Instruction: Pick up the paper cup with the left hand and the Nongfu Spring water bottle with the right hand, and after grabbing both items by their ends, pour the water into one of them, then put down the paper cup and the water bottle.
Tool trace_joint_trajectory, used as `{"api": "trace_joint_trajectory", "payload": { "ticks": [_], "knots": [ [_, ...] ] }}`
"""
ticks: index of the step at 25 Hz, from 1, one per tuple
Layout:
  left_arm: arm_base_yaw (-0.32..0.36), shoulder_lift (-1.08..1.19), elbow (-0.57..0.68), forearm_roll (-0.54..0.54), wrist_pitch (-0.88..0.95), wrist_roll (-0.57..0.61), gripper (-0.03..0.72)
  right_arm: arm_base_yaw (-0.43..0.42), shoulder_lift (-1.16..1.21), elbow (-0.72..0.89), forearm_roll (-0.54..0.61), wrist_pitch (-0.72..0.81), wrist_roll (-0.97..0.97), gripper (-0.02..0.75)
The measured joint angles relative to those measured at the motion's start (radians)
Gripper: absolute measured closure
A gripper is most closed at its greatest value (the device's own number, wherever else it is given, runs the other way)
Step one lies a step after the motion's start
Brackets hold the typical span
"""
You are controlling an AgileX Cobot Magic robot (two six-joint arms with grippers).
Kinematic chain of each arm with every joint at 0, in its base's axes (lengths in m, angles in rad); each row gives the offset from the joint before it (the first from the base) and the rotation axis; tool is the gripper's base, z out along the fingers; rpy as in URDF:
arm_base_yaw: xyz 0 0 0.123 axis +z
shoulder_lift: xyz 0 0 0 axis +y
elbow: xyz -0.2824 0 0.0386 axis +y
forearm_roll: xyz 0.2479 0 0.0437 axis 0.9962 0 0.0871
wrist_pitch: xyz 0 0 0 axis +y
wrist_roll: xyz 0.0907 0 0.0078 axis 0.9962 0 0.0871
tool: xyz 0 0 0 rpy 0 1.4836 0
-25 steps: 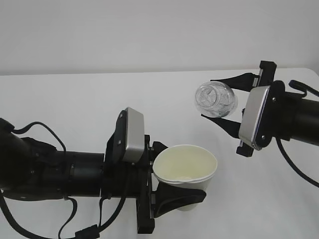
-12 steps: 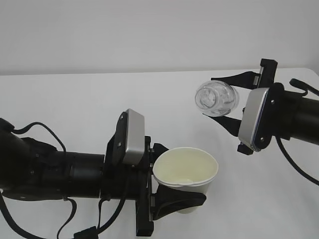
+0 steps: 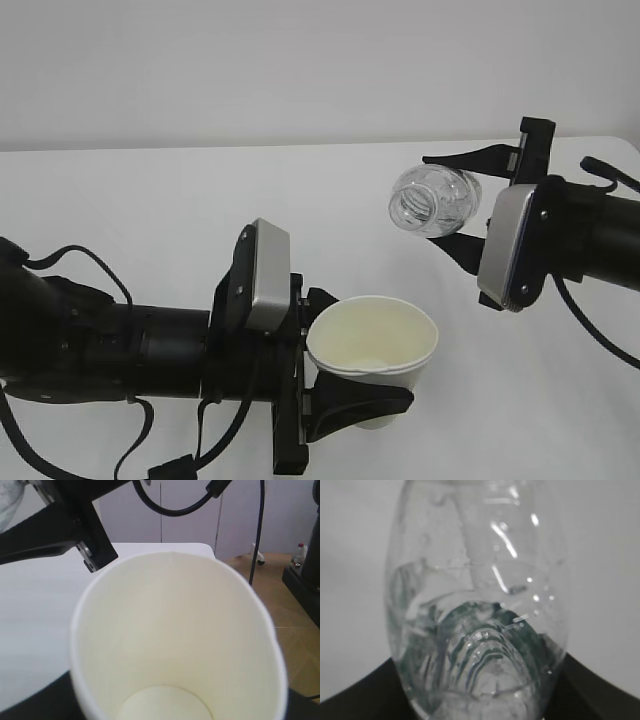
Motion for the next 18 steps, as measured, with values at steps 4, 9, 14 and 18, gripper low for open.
{"api": "trace_joint_trajectory", "payload": {
  "ticks": [4, 9, 14, 18],
  "knots": [
    [0.000, 0.000, 0.000, 0.000, 0.000, 0.000, 0.260, 0.000, 0.000, 0.000, 0.000, -0.002, -0.025, 0.264],
    [0.000, 0.000, 0.000, 0.001, 0.000, 0.001, 0.260, 0.000, 0.000, 0.000, 0.000, -0.028, -0.044, 0.264],
    [0.000, 0.000, 0.000, 0.002, 0.000, 0.001, 0.261, 0.000, 0.000, 0.000, 0.002, -0.050, -0.093, 0.264],
    [0.000, 0.000, 0.000, 0.004, 0.000, 0.001, 0.261, 0.000, 0.000, 0.000, 0.019, -0.050, -0.127, 0.264]
  ]
}}
